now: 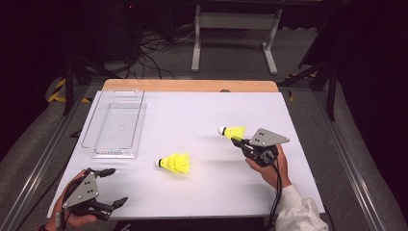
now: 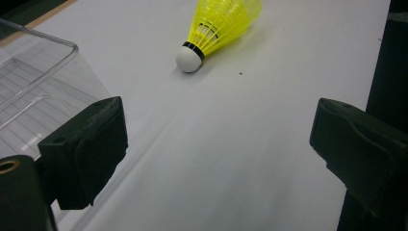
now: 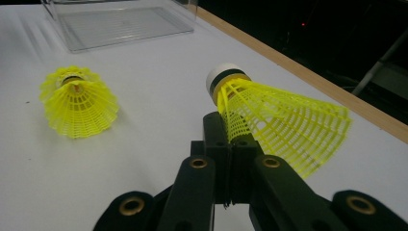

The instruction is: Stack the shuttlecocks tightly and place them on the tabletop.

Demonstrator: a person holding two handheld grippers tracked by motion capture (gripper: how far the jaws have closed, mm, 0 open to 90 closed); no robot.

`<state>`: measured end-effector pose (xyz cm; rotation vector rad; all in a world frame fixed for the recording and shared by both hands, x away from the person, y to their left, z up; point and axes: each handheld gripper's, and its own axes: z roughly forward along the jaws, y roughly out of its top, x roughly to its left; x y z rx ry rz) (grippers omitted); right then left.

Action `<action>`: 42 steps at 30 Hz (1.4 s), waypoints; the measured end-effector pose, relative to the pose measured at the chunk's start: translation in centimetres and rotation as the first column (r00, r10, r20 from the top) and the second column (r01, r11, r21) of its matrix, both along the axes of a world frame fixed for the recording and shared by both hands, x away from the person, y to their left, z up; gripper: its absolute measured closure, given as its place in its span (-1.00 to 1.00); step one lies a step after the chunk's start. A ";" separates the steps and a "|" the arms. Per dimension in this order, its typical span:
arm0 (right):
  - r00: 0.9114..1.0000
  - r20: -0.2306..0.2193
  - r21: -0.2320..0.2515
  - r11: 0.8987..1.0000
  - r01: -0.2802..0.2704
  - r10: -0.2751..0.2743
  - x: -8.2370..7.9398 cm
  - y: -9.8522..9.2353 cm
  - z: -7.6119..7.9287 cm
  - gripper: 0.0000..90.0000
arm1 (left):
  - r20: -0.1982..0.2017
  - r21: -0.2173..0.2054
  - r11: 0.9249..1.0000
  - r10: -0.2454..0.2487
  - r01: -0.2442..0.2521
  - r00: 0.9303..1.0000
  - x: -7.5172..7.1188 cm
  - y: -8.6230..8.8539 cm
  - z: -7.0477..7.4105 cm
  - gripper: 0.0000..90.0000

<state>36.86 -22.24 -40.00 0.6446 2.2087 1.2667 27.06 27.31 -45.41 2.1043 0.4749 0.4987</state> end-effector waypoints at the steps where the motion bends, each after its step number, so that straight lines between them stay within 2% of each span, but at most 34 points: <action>1: 1.000 -0.005 0.004 1.000 -0.011 0.011 -0.1 0.1 -0.1 0.99 | 0.000 0.001 1.000 0.000 0.000 1.000 0.0 0.0 0.0 -0.84; 14: 0.996 -0.031 -0.037 0.996 -0.082 0.081 -1.6 2.3 -0.8 0.99 | 0.006 -0.001 1.000 -0.004 0.004 1.000 -0.1 0.0 0.1 -0.85; 26: 0.988 -0.074 -0.084 0.986 -0.145 0.139 -2.2 4.3 -2.3 0.99 | 0.010 0.004 1.000 -0.007 0.007 1.000 -0.2 0.0 0.2 -0.85; 28: 0.984 -0.090 -0.104 0.981 -0.165 0.156 -2.2 5.0 -2.8 0.99 | 0.011 -0.001 1.000 -0.007 0.007 1.000 -0.2 0.0 0.2 -0.85; 42: 0.969 -0.123 -0.131 0.964 -0.231 0.215 -2.4 7.3 -4.1 0.99 | 0.015 -0.002 1.000 -0.010 0.010 1.000 -0.3 0.1 0.2 -0.85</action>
